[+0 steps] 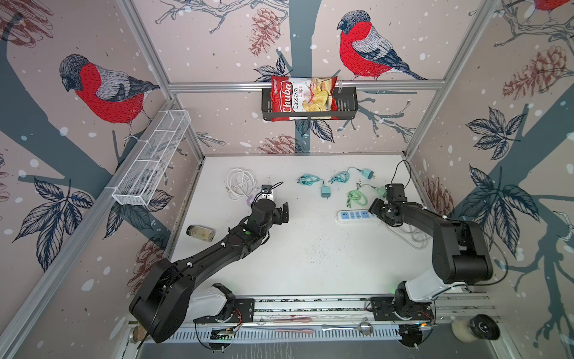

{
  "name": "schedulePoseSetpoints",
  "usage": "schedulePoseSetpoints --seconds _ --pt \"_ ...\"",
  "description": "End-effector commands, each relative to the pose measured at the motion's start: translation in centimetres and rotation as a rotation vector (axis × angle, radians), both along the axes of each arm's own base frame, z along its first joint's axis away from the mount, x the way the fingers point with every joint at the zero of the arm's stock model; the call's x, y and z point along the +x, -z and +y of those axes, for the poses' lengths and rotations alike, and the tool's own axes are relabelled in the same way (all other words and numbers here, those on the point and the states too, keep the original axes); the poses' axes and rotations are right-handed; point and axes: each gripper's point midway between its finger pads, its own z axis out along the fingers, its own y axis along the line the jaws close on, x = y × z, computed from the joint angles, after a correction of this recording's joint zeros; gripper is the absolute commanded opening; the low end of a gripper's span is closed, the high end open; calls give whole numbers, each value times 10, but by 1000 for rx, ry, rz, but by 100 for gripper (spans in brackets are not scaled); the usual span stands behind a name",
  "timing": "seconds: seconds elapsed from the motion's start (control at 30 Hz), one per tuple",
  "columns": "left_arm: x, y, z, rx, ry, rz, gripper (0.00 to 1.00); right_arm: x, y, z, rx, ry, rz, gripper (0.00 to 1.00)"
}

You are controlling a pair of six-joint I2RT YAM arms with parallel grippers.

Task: Insert plugs into power strip
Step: Move the socket to the center of the table.

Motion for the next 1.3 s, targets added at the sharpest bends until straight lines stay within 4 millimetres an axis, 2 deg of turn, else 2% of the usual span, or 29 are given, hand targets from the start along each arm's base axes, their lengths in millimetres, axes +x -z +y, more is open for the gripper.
schedulePoseSetpoints --seconds 0.0,0.2,0.6,0.83,1.03,1.27 --pt "4 -8 1 -2 -12 -32 98 -11 6 20 64 -37 34 69" --pt "3 -9 6 20 -27 -42 98 -24 2 48 104 -81 47 69" --pt "0 -1 19 39 -73 -41 98 -72 18 137 259 -142 106 72" --pt "0 2 23 28 -77 -36 98 -84 16 176 289 -169 105 73" --pt "4 4 30 26 -96 -25 98 -93 16 191 254 -174 102 77" --pt "7 -1 32 20 -100 -38 98 -89 11 172 142 -121 89 82"
